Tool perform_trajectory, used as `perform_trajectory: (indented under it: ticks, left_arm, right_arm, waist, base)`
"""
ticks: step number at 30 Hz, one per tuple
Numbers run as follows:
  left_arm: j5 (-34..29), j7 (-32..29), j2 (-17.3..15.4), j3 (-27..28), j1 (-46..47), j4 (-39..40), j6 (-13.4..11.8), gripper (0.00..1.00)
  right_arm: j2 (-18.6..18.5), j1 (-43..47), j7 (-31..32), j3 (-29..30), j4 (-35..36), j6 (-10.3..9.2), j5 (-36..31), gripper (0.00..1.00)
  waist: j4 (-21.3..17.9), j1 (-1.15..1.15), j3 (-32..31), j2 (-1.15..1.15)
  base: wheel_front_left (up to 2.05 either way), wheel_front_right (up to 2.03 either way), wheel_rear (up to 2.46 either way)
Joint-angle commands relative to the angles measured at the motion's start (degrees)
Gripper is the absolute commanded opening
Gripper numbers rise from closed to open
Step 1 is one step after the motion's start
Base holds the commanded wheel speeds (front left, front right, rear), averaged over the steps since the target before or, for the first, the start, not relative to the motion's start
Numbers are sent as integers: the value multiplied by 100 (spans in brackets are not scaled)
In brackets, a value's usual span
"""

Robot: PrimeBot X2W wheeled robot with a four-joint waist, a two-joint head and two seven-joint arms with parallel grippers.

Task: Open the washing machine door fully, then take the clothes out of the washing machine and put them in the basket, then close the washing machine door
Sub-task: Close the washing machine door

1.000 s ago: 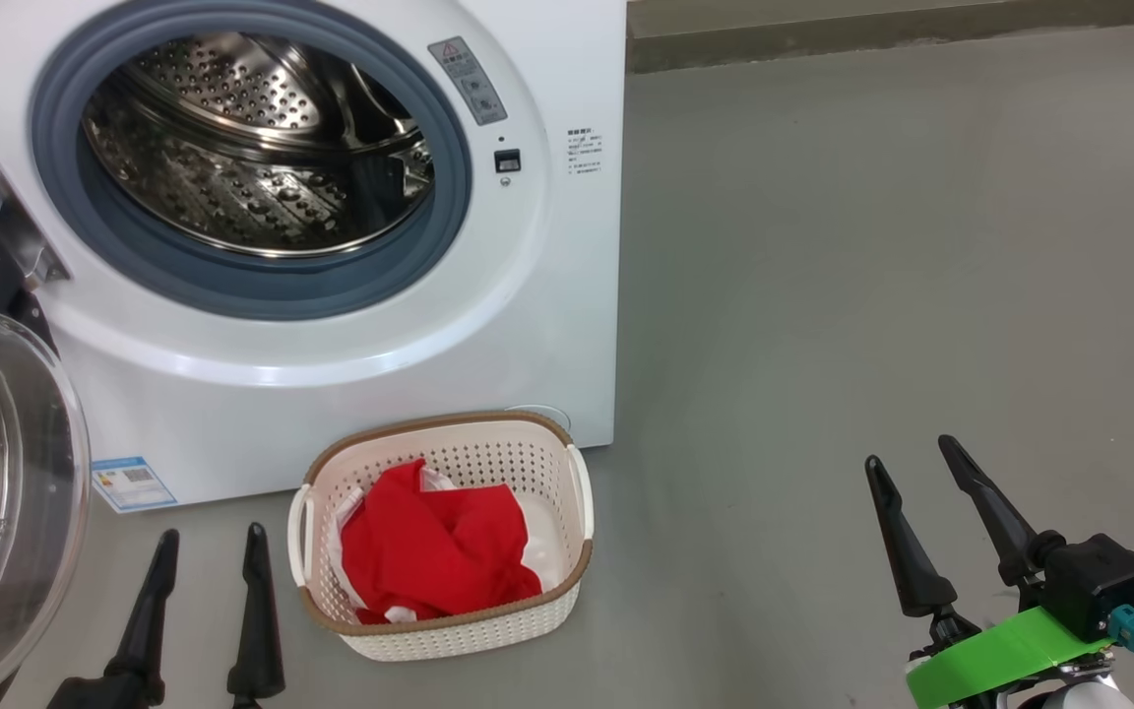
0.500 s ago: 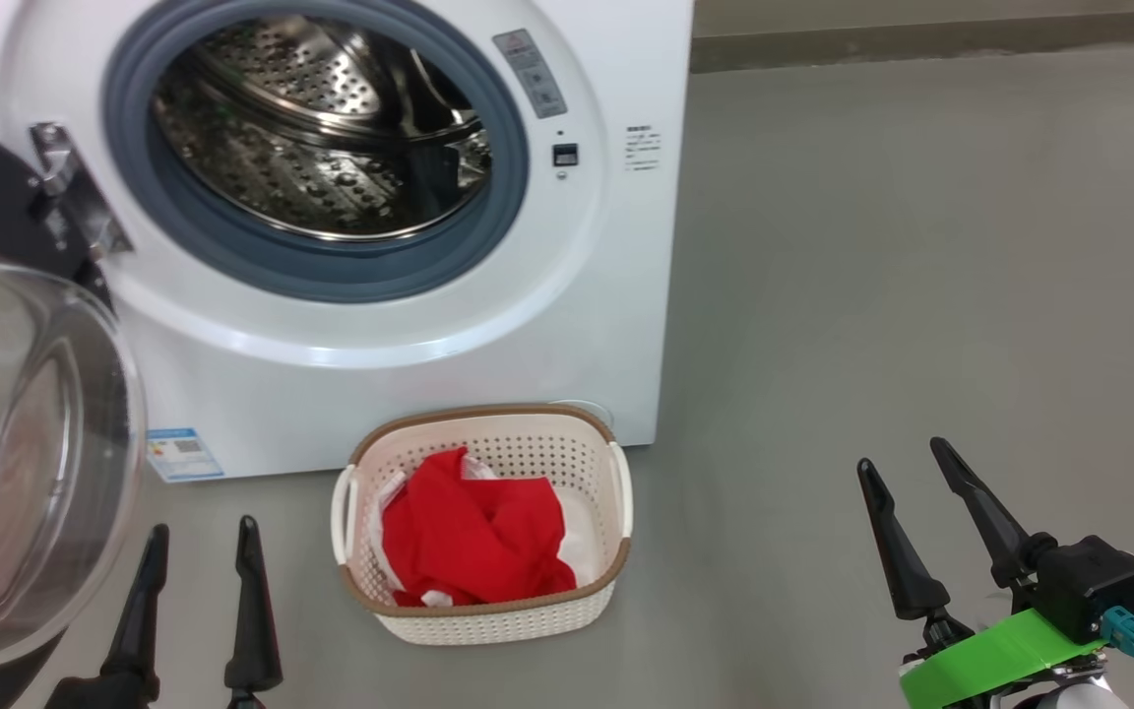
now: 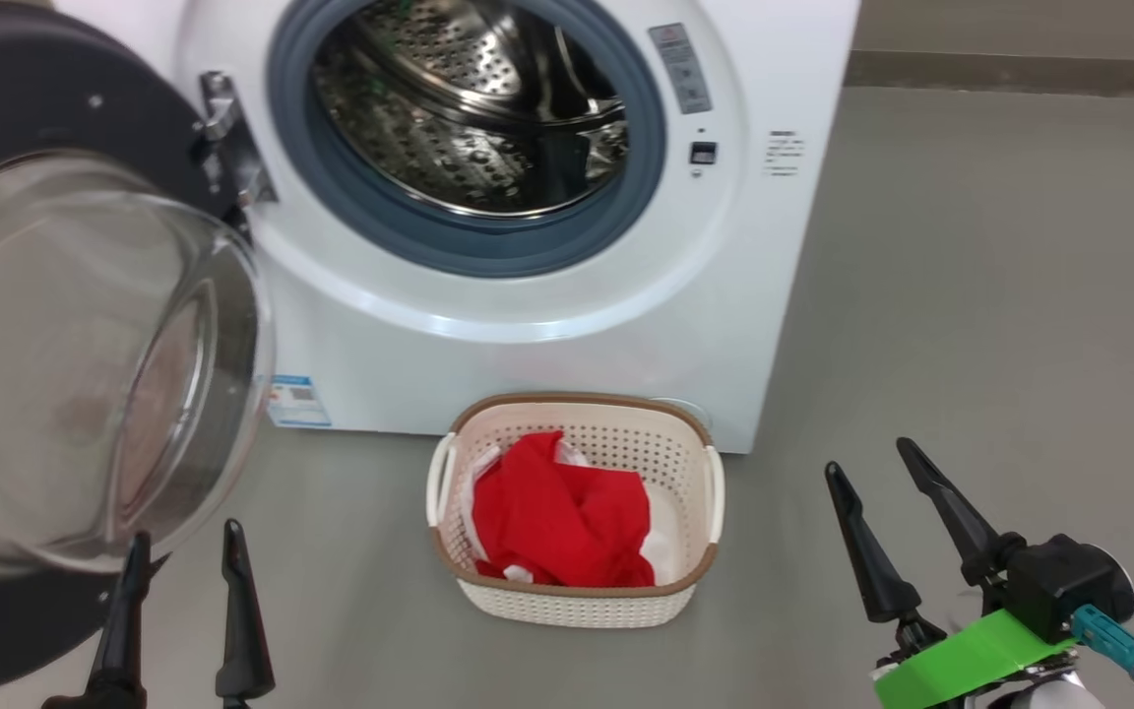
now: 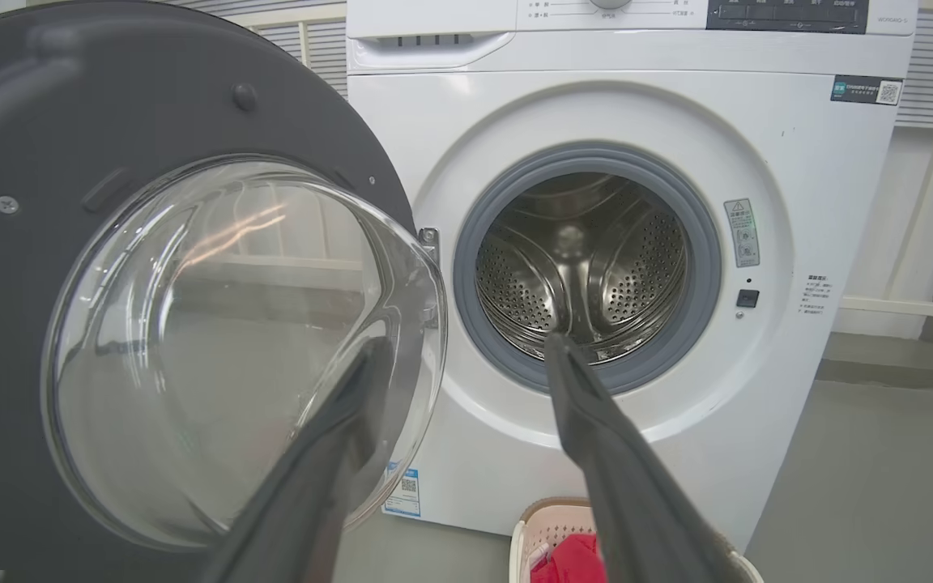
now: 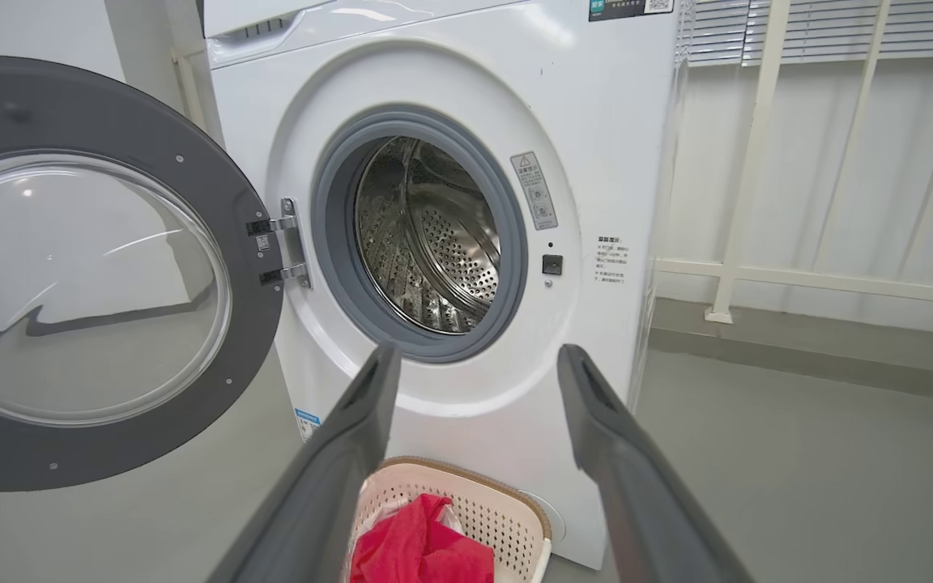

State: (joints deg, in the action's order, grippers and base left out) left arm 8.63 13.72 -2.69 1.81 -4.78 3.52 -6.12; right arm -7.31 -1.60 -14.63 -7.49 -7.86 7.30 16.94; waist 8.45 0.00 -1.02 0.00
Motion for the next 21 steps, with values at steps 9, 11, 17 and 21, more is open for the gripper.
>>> perform_trajectory:
  ticks: [9, 11, 17, 21]
  left_arm:
    - [-105, -118, -87, 124, 45, 340, -101, 100]
    - [-112, -159, -102, 121, 34, 388, -117, 100]
    - [-151, -294, -156, 121, -40, 500, -174, 100]
    - [-146, -358, -182, 126, -58, 556, -198, 100]
  right_arm:
    - [0, -372, -37, -319, 125, 19, 58, 100]
    - [21, -358, -37, -331, 127, 19, 59, 100]
    - [85, -326, -37, -402, 110, 19, 57, 100]
    - [91, -369, -37, -497, 104, 19, 41, 100]
  waist:
    - [887, 0, -62, 0]
    - [1043, 0, -79, 0]
    - [1401, 0, -148, 0]
    - [1537, 0, -178, 0]
  base:
    - [0, 0, 0]
    - [0, 0, 0]
    - [0, 0, 0]
    - [0, 0, 0]
